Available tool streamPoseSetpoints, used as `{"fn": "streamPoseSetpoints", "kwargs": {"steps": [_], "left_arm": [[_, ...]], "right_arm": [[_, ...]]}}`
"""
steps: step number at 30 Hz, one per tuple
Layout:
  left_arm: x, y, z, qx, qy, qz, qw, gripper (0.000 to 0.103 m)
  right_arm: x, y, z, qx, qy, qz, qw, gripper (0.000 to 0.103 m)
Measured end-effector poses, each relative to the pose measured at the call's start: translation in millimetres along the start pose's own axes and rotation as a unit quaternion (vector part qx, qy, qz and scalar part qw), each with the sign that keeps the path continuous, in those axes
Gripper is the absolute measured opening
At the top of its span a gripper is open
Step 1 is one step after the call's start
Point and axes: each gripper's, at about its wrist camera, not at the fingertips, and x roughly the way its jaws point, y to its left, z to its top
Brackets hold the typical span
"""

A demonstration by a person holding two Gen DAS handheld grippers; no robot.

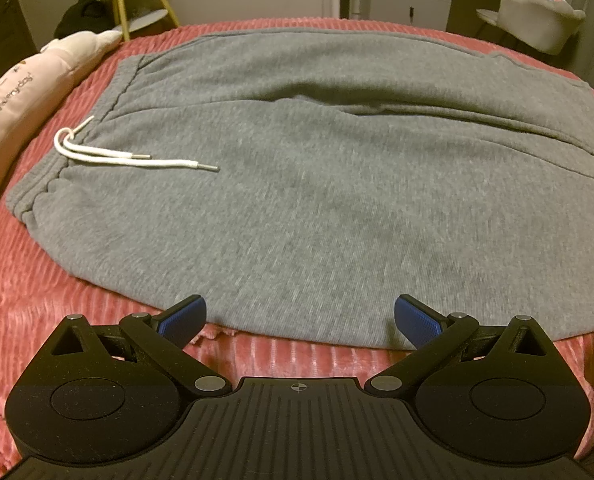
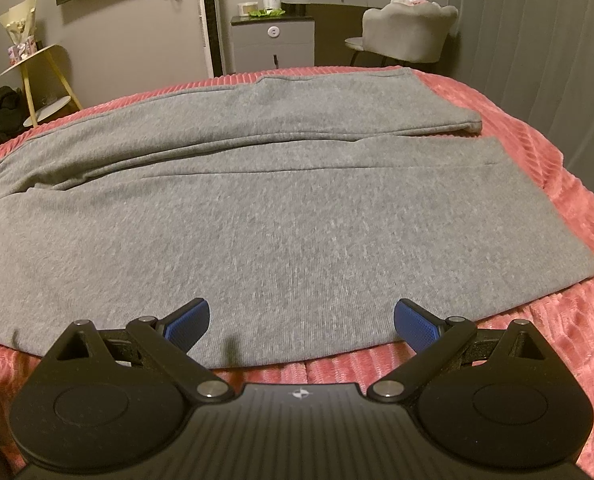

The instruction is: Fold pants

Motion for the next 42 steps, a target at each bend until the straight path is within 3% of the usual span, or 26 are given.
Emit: {"fn": "streamPoseSetpoints", "kwargs": {"steps": [24,34,38,42], "left_arm": [[6,-2,3,0.007,0.004,0.002,1.0,0.103],[13,-3,5,0.016,0.018,-0.005,0.9997,0.103],[16,-7,16,0.015,0.011,-0.005,0.9998,0.103],[26,-8,47,-0.025,-0.003,-0.007,0.9997,0.103]], "right_arm": [[9,1,4,0.02,0.016,0.036,0.999,0.099],[34,1,13,0.036,0.056,0.051,0.996,0.099],[54,-7,18,0.064,0.081,0.056,0.993,0.099],[76,-10,24,0.07,0.096,0.036,0.992,0.099]]}}
